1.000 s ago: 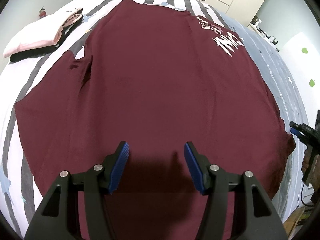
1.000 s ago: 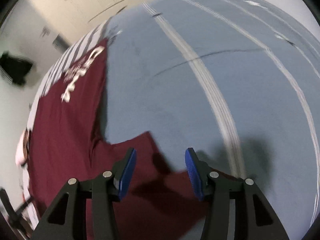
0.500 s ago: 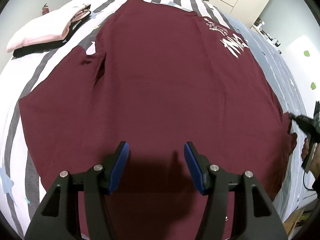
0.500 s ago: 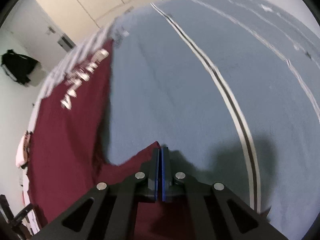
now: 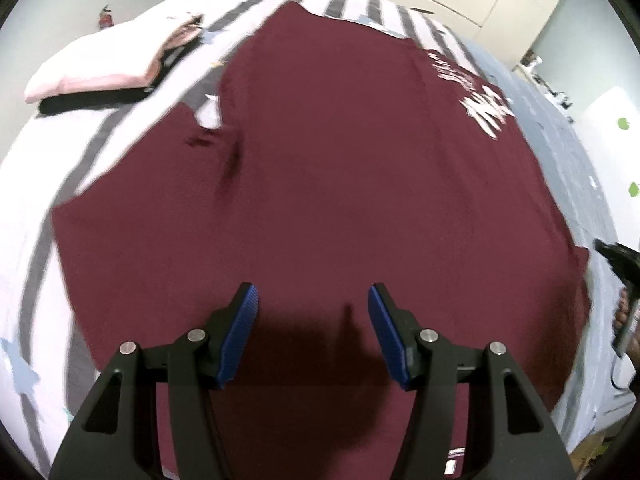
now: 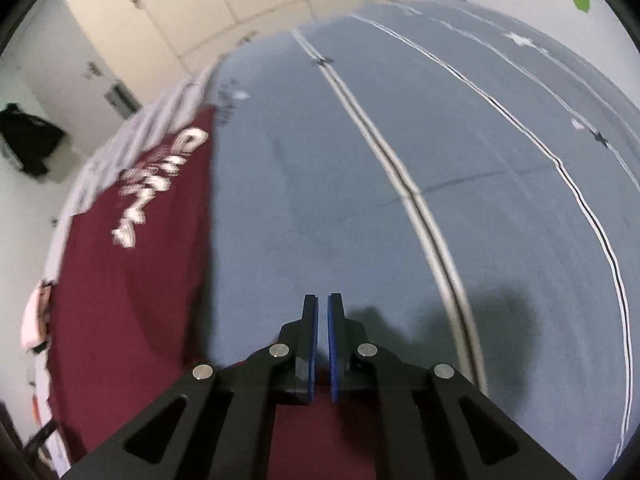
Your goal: Fold clothes
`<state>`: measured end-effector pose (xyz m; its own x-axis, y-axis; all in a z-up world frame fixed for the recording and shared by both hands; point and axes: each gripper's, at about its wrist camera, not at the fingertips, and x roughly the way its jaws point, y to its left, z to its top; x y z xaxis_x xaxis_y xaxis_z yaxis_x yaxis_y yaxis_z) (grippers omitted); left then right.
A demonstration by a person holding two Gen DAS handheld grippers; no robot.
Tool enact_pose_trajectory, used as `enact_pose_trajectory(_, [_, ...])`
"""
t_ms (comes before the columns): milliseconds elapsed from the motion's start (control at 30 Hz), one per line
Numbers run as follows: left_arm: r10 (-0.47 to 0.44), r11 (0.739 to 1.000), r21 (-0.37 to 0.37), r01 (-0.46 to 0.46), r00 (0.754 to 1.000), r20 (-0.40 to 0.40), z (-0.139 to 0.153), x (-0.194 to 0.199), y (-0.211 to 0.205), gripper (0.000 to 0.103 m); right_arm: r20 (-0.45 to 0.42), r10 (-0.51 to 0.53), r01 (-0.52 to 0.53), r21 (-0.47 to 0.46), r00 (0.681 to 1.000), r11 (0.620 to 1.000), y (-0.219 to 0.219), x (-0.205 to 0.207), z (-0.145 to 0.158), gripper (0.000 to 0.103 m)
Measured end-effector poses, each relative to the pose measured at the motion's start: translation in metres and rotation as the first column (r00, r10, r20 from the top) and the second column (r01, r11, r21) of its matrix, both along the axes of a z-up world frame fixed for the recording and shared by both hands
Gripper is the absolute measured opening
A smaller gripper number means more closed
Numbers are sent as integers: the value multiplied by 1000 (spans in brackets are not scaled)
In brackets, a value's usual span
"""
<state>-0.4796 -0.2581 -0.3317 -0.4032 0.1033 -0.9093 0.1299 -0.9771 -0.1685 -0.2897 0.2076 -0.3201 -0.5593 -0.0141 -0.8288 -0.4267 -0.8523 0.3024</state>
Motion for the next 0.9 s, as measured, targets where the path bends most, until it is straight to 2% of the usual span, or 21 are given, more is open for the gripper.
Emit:
enact_pose_trajectory(133, [67,997,-33,-66,998,9,0,-9,-38,55,-61,74,-75,-10,995,997,-46,1,14,24])
enact_pose_trajectory(300, [138,984,-106,-142,989,-51,8,-11,-98,55,-72,159,-163,-54,985,985,-115,-10,11,26])
enact_pose_trajectory(467, [257,949,-173,-264,964,-62,0,-2,-168,55,-61,271,-276,-91,961,957,-188,-21,7,27])
enact_pose_trajectory(533, [300,941,-149,-303,953,-40,-10,3,-193,55,-52,310,-314,-105,949,944,-214,-23,3,26])
enact_pose_trajectory(633, [313,948,-61,-314,949,-22,-23,9,-214,55,-39,362,-364,-124,931,923,-248,-27,-5,26])
enact_pose_trajectory(700, [296,954,-39,-297,955,-36,-26,7,-215,55,-26,389,-389,-133,921,912,-267,-30,-11,27])
enact_pose_trajectory(767, [283,957,-59,-284,959,-26,-34,3,-215,55,-15,400,-398,-136,916,907,-280,-35,-17,27])
enact_pose_trajectory(800, [279,958,-72,-279,960,-14,-39,1,-216,54,-10,403,-400,-137,915,906,-284,-38,-19,26])
enact_pose_trajectory(867, [271,960,-75,-270,962,4,-49,0,-217,43,-1,405,-402,-139,914,905,-292,-40,-23,27])
enact_pose_trajectory(900, [267,962,-61,-267,964,-5,-48,2,-218,32,1,405,-401,-140,914,906,-296,-40,-25,27])
